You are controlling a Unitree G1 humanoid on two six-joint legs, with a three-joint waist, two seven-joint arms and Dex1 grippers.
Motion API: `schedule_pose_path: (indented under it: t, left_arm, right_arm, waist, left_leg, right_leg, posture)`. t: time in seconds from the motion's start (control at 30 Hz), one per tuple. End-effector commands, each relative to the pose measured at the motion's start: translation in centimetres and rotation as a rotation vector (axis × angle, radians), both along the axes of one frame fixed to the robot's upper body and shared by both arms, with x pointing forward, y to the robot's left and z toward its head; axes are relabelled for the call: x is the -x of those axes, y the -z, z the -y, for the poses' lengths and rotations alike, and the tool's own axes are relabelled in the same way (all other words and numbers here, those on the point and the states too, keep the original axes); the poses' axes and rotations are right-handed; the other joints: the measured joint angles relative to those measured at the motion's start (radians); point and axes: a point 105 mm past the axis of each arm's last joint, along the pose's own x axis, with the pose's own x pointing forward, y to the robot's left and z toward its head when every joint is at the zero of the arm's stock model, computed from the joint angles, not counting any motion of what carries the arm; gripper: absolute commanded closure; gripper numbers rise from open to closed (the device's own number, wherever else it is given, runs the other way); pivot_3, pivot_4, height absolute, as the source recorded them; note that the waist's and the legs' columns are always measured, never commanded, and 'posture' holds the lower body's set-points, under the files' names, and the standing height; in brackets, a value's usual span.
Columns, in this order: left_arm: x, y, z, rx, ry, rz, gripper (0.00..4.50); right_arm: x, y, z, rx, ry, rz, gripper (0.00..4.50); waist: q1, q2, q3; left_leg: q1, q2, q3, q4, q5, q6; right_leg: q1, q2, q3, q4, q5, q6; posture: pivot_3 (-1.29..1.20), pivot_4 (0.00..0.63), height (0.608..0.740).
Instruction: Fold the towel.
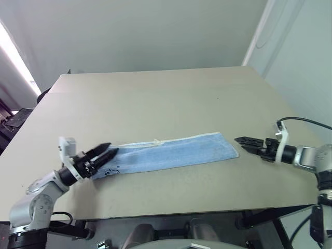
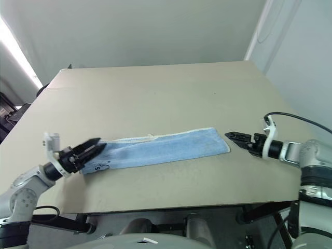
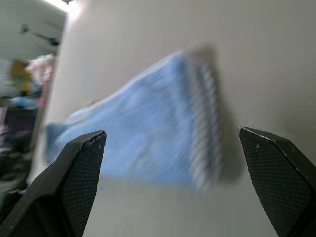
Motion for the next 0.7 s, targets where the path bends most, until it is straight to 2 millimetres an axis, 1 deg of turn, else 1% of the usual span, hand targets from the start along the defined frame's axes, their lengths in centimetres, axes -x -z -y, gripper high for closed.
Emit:
schedule_pose_path:
  t: [0.03, 0.13, 0.23, 0.33, 0.47, 0.6, 0.7]
  left_arm:
    - [0.1, -0.5, 1.4, -0.088, 0.086, 0.07, 1.28]
    - [0.1, 0.0, 2.1, -0.131, 0.123, 0.082, 1.28]
    - [-0.2, 0.2, 2.3, -0.153, 0.132, 0.097, 1.28]
    - [-0.3, 0.2, 2.4, -0.156, 0.133, 0.102, 1.28]
    - [-0.2, 0.3, 2.4, -0.161, 0.131, 0.1, 1.28]
    - [0.0, 0.4, 2.4, -0.164, 0.126, 0.097, 1.28]
    - [0.0, 0.5, 2.3, -0.165, 0.116, 0.097, 1.28]
  right_arm:
    - [1.2, -0.2, -0.9, -0.039, -0.067, -0.024, 0.02]
    - [1.9, 0.5, -1.7, -0.063, -0.097, -0.063, 0.02]
    - [1.8, 2.0, -2.9, -0.08, -0.104, -0.114, 0.02]
    - [0.9, 3.0, -3.5, -0.074, -0.075, -0.132, 0.02]
    - [-0.3, 3.4, -4.7, -0.085, -0.073, -0.124, 0.02]
    - [-2.0, 4.0, -5.3, -0.081, -0.03, -0.125, 0.02]
    - [-2.8, 4.0, -6.5, -0.092, -0.043, -0.12, 0.02]
  waist:
    - [-0.001, 0.0, 0.0]
    - [-0.004, 0.001, 0.0]
    - [-0.006, 0.0, 0.0]
    - [-0.016, -0.002, -0.001]
    - [-0.036, -0.006, -0.003]
    - [-0.054, -0.011, -0.003]
    - [-0.062, -0.013, -0.003]
  left_leg:
    - [0.0, 0.0, 0.0, 0.0, 0.0, 0.0]
    - [0.0, 0.001, 0.002, 0.0, 0.0, 0.0]
    - [0.0, 0.002, 0.003, 0.0, 0.0, 0.0]
    - [0.001, 0.003, 0.004, 0.0, 0.0, 0.0]
    - [0.002, 0.005, 0.005, 0.0, 0.0, 0.0]
    - [0.004, 0.007, 0.01, 0.0, 0.0, 0.0]
    - [0.007, 0.009, 0.015, 0.0, 0.0, 0.0]
  right_leg:
    - [0.001, 0.0, 0.0, 0.0, -0.001, 0.001]
    - [0.002, 0.001, 0.001, 0.001, -0.001, 0.001]
    - [0.002, 0.002, 0.002, 0.001, -0.001, 0.001]
    - [0.003, 0.003, 0.002, 0.001, 0.0, 0.001]
    - [0.004, 0.004, 0.002, 0.001, 0.001, 0.0]
    - [0.005, 0.004, 0.002, 0.002, 0.001, 0.0]
    - [0.006, 0.003, 0.002, 0.002, 0.002, 0.001]
  posture:
    - [0.0, 0.0, 0.74]
    - [0.0, 0.0, 0.74]
    - [0.0, 0.0, 0.74]
    - [0.0, 0.0, 0.74]
    - [0.0, 0.0, 0.74]
    - [0.0, 0.0, 0.74]
    - [0.0, 0.0, 0.74]
